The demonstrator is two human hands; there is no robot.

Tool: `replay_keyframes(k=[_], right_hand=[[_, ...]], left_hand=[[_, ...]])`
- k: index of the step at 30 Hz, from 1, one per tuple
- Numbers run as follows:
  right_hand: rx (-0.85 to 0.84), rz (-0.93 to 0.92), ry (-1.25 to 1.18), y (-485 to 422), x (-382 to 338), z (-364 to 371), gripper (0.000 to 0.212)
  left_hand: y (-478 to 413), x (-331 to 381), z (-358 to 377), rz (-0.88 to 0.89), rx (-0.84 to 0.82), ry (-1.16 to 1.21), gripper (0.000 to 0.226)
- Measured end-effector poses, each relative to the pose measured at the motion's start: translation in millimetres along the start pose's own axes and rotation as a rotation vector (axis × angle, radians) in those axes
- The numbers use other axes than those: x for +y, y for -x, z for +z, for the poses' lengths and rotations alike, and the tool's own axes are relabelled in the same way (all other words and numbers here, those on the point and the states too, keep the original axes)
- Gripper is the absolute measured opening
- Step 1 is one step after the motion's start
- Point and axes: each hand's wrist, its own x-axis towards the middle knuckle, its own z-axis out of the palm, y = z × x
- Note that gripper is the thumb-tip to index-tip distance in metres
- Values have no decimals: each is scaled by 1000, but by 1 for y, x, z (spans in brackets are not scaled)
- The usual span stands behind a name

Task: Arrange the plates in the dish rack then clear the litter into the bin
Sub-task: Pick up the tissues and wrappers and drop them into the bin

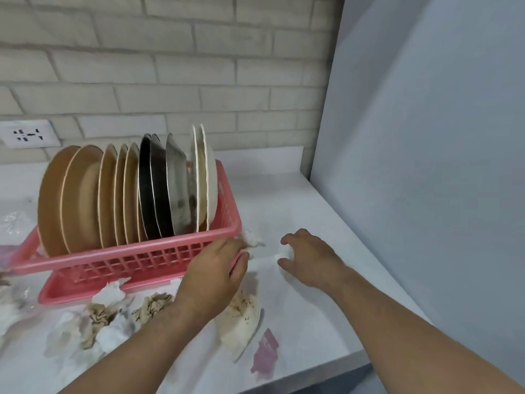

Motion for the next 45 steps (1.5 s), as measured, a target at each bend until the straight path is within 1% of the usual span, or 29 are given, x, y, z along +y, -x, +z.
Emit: replay_keyframes(k=[2,4,7,10,12,15,16,18,19,20,21,24,25,28,31,35,38,40,42,44,45], right_hand=[[-80,-14,48,-20,7,6,50],[-134,-35,78,-35,12,11,43],[-121,-66,21,-49,24,11,32],[-62,-84,-75,-58,40,2,28],[-10,-90,-171,-59,53,-5,26],[51,-101,-321,-54,72,-16,27],[54,-105,-356,-52,75,-19,30],[56,-105,-416,-49,85,-23,31],[58,-99,-446,-48,89,-24,30],[62,-89,-464,-46,94,-26,28],[69,-80,-469,-46,98,-26,28],[55,-29,-474,-45,107,-20,30],[42,-10,-475,-45,109,-18,31],[21,30,-429,-47,111,-11,28],[17,36,-405,-49,111,-6,24],[7,-7,-493,-51,103,-9,6],[54,7,-680,-53,97,-15,6],[114,4,-705,-53,97,-19,7],[171,3,-679,-53,100,-22,7],[196,22,-674,-52,104,-26,7],[201,35,-678,-51,106,-27,9]], left_hand=[[-8,0,14,9,-33,-27,20],[-15,4,27,26,-54,-42,20],[-27,12,49,44,-83,-104,21],[-46,20,71,25,-148,-179,27],[-64,24,83,-30,-213,-250,32],[-93,30,94,-233,-293,-421,35],[-101,28,95,-294,-334,-504,36],[-115,28,97,-357,-454,-671,36],[-119,28,98,-391,-503,-722,36],[-123,25,101,-432,-512,-727,36],[-126,23,103,-464,-522,-719,37],[-129,19,109,-419,-547,-800,33],[-128,19,110,-417,-553,-798,31],[-122,18,119,-331,-612,-771,31],[-121,16,126,-360,-561,-705,32],[-122,14,126,-309,-520,-640,35],[-124,6,124,-245,-511,-613,38],[-125,2,128,-163,-502,-568,40],[-126,5,127,-165,-417,-448,38],[-127,16,123,-168,-332,-339,30],[-127,22,121,-154,-315,-302,26]])
